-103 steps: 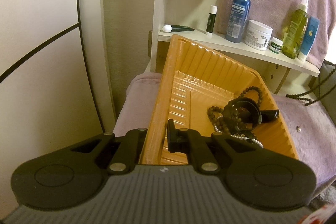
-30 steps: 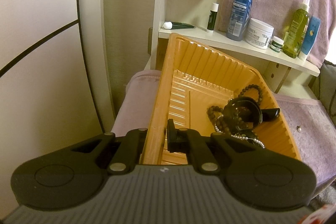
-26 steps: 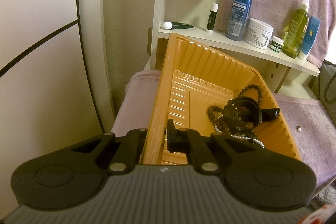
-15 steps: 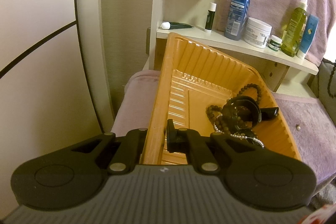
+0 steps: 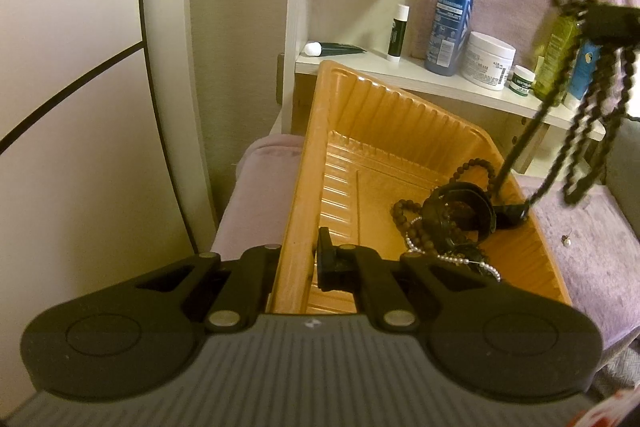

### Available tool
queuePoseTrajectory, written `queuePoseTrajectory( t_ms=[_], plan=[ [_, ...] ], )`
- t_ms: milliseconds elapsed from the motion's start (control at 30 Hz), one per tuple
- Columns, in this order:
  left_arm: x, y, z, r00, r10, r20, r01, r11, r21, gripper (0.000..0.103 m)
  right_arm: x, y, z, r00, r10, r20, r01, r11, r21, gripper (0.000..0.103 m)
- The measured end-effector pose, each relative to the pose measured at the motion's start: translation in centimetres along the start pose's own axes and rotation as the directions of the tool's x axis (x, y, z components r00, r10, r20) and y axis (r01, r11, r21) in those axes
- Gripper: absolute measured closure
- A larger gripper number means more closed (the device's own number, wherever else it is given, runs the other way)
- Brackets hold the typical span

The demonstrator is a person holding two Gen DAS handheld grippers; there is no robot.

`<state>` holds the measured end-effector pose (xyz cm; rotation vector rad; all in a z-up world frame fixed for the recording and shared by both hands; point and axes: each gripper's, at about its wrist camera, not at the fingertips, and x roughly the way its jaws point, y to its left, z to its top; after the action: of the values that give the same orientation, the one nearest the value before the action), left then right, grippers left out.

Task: Organize jewelry
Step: 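Lift the dark bead necklace and lower it into the orange tray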

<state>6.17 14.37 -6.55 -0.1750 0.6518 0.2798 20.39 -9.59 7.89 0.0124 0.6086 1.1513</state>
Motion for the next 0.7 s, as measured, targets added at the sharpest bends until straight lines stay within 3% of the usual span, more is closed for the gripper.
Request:
queuePoseTrajectory(
  t_ms=[300,700],
  plan=[
    [-0.1,-0.1,0.0,1.0,-0.001,0.0,0.001,1.0,0.003,0.099,6.1,1.0,-2.5,0.994,0.037,-0.104,-0.034,0.999,0.025,0.089],
    [-0.1,-0.1,0.0,1.0,0.001,-0.002,-0.001,1.0,0.005,0.099,10.3,-1.0,-7.0,0.968,-0.03,-0.249,0.04,0.999,0.036,0.089]
  ],
)
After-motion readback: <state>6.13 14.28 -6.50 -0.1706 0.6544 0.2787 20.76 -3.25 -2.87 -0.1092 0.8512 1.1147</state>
